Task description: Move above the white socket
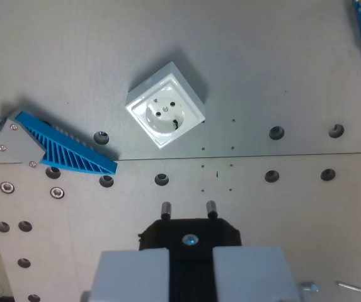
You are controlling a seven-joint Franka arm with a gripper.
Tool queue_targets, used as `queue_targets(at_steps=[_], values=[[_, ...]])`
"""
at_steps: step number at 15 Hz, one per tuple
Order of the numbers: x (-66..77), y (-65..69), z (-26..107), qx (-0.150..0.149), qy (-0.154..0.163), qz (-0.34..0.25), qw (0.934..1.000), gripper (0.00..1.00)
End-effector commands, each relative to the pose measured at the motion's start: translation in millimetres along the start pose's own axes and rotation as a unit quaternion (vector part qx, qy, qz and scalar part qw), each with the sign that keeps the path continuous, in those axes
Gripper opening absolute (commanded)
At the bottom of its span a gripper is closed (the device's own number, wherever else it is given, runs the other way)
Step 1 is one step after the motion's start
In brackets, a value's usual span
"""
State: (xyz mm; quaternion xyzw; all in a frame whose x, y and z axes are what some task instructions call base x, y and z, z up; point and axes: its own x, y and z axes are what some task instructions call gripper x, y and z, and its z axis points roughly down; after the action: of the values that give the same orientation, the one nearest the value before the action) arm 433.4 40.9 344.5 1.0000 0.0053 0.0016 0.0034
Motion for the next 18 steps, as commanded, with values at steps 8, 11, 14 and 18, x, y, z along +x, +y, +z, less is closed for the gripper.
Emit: queue_targets(at_steps=[8,11,14,18], values=[[-0.4,-0.1,1.3,0.0,0.0,-0.006,1.0,0.0],[-1.1,-0.3,4.2,0.0,0.001,-0.017,0.9999,0.0],[-2.4,-0.7,9.4,0.001,0.007,-0.032,0.9995,0.0],[-5.0,-1.1,18.7,0.001,0.021,-0.053,0.9984,0.0]])
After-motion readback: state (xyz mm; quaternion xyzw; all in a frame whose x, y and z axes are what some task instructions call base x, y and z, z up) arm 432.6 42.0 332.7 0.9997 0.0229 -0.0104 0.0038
